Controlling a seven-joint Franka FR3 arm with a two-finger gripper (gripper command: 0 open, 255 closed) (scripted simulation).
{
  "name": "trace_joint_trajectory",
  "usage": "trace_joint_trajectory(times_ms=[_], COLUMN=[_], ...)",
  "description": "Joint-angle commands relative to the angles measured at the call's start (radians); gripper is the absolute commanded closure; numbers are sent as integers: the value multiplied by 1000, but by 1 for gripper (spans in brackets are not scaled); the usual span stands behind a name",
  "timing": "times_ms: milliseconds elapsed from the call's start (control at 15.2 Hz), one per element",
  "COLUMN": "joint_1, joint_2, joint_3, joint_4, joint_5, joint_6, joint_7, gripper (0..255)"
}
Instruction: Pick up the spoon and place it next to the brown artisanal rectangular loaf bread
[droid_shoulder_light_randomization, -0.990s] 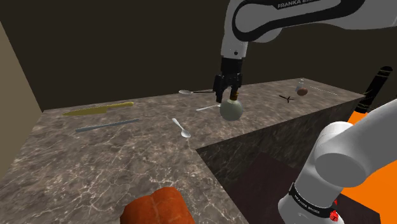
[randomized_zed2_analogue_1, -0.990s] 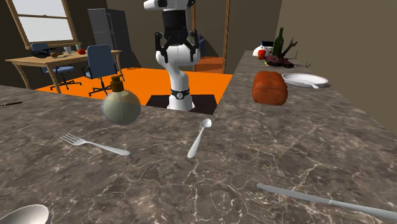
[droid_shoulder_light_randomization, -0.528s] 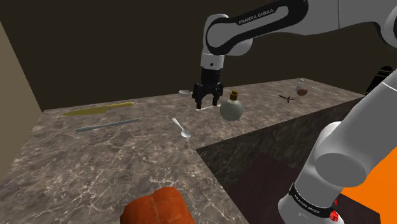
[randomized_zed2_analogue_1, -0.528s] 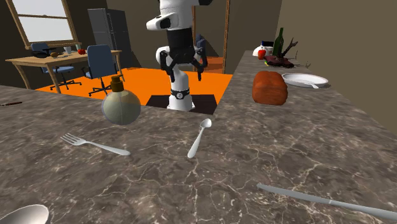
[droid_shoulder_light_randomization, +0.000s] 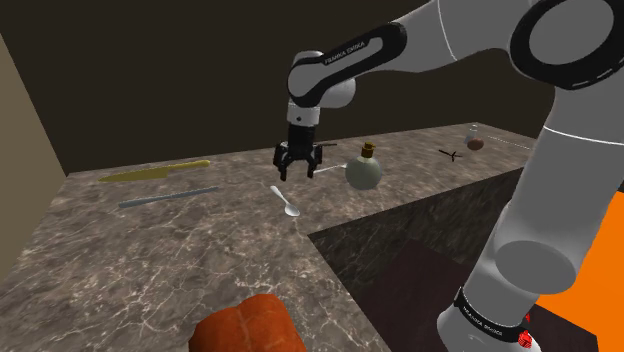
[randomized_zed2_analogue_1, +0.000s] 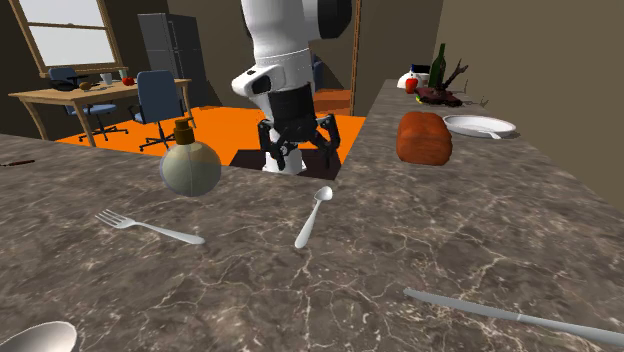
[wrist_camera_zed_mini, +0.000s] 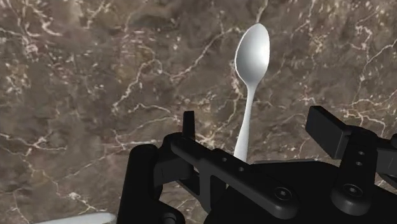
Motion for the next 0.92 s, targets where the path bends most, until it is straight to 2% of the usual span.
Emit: trace_joint_trajectory(times_ms=[0,198,660,858], joint_1=[0,1,10,11], joint_2=[81,191,227,230], joint_3=[0,-1,6,6], joint_4=[62,154,106,102], joint_5=[11,26,33,33], joint_6=[16,30,115,122], joint_7=[18,44,40,40], gripper=[0,0,0,0])
